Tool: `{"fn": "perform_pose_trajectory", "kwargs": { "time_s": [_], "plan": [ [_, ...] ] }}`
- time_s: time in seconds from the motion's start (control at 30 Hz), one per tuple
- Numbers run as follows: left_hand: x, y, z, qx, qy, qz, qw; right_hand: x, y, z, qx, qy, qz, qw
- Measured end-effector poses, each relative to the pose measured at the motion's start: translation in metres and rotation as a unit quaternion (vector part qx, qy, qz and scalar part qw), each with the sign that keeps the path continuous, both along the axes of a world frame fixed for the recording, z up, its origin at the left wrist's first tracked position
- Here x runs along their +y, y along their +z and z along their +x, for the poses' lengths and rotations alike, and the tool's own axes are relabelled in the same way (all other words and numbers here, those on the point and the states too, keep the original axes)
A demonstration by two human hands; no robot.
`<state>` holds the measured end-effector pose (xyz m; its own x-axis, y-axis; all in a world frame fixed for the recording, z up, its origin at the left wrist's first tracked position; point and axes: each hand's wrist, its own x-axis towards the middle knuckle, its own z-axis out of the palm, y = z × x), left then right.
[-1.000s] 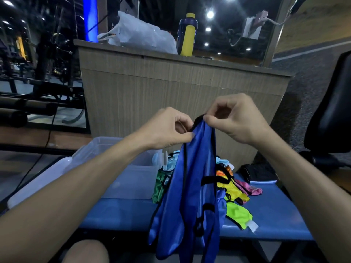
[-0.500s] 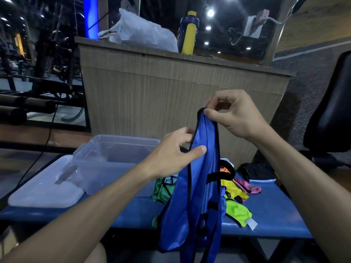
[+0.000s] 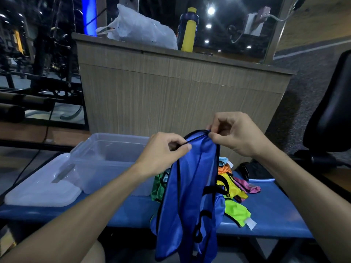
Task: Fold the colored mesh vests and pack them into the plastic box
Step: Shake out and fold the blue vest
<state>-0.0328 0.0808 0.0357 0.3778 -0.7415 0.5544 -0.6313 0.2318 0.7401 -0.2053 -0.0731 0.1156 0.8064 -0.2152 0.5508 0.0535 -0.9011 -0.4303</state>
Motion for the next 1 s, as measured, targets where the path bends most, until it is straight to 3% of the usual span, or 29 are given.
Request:
{"fn": "perform_pose_trajectory", "kwargs": {
  "time_s": [0.13,0.3,0.57,0.8,0.9,1.0],
  "plan": [
    [0.003,0.022,0.008,0.015,-0.066,0.045,0.997,0.004,-0.007,0.0,0.003,0.0,-0.069,0.998],
    [0.009,0.051,0.012,-0.07,-0.089,0.107,0.988,0.01,-0.012,0.005,0.043,0.018,-0.209,0.977],
    [0.01,0.063,0.018,-0.159,-0.078,0.139,0.974,0.008,-0.017,0.007,0.076,-0.05,-0.154,0.984],
    [0.005,0.041,0.022,-0.242,-0.037,0.135,0.96,0.008,0.022,0.002,0.018,-0.051,-0.255,0.965],
    [0.0,0.036,0.014,-0.208,-0.05,0.106,0.971,0.005,0.033,0.007,0.025,-0.036,-0.232,0.972],
    [-0.004,0.042,0.01,-0.239,-0.052,0.11,0.963,0.001,0.023,0.01,0.053,-0.029,-0.173,0.983]
  ]
}}
